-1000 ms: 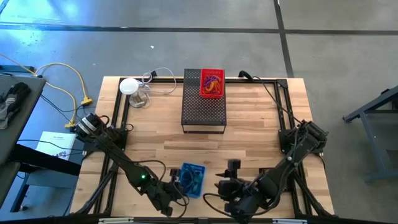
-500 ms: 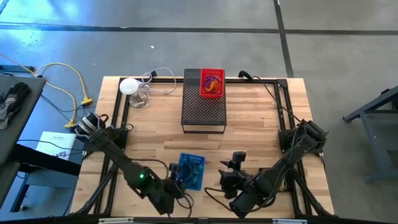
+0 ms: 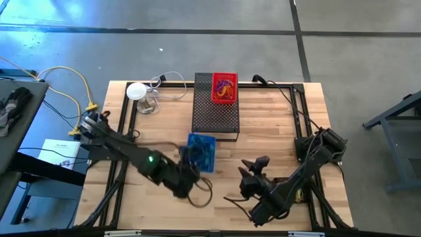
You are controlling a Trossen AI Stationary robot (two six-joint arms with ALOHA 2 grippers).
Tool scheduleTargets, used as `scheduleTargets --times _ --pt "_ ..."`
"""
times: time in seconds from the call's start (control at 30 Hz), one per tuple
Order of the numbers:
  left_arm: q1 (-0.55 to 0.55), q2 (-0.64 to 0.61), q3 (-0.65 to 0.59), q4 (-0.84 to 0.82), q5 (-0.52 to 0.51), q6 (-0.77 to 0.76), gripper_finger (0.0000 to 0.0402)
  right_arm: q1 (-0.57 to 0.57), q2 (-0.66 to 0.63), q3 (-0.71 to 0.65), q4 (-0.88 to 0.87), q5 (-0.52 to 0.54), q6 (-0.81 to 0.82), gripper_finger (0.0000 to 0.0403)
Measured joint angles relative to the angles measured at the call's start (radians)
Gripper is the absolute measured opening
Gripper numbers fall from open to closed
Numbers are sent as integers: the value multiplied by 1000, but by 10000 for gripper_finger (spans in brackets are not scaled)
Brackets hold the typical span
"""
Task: Pick & Place Office Desk Supplies
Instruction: Put the blue bin with rubber bands on the shelf
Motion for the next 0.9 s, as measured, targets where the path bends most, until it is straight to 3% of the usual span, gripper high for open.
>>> scheduleTargets --times 0.1,0.2,0.3,0.53,0.73,0.9 --pt "49 -55 1 -55 -2 11 5 0 0 -25 -52 56 68 159" --pt "113 -107 1 -117 -5 22 5 -2 0 -51 -65 182 133 159" --pt "185 -139 1 -124 -9 102 5 -13 0 -66 -64 257 143 159" --pt "359 -146 0 -129 -6 327 5 -76 -13 -91 -66 274 144 159" --pt "532 -146 -2 -119 74 439 5 -117 -24 -116 -63 278 157 159" --pt "687 -146 -13 -69 278 542 5 -150 -27 -118 -85 281 162 159"
